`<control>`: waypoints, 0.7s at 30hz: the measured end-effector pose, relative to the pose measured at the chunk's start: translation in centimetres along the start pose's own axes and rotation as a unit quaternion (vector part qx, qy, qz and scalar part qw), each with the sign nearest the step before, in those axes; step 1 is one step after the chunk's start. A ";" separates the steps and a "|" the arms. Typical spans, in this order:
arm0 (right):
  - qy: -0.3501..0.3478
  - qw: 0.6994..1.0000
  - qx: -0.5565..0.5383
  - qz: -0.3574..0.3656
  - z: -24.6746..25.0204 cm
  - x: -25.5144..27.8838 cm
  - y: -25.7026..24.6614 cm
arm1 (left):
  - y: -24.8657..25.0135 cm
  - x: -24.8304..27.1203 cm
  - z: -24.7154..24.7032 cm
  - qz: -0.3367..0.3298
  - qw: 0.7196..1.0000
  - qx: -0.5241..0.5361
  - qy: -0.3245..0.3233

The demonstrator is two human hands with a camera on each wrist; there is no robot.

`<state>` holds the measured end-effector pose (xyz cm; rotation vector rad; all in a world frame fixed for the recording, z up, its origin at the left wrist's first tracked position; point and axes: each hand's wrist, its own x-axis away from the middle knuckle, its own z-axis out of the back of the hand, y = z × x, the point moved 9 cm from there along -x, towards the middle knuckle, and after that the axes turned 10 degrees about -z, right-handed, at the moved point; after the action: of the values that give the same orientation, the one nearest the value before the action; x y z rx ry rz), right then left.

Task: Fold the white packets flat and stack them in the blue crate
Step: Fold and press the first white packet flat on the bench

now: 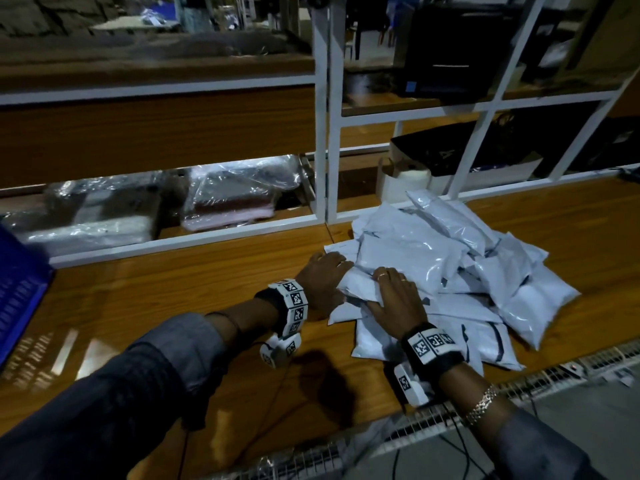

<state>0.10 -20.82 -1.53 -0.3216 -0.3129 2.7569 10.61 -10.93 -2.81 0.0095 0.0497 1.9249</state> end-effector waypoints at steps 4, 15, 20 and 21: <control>0.028 0.994 -0.036 0.103 1.9 1.3 -4.9 | -0.7 4.5 2.2 -0.007 0.999 0.041 -0.027; -0.060 0.956 -0.111 0.263 -2.0 8.0 -21.1 | -5.8 23.8 0.3 0.045 0.969 0.219 -0.107; -0.106 0.952 -0.109 0.264 -5.5 11.6 -26.8 | -7.4 31.6 -2.3 0.047 0.989 0.132 -0.040; -0.126 0.954 -0.094 0.256 -6.6 12.1 -27.5 | -7.7 32.8 -2.6 0.052 0.993 0.105 -0.034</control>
<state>-0.63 9.86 -3.07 -0.1008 -0.6414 3.2955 6.31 22.43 -6.30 0.2220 0.2092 2.0136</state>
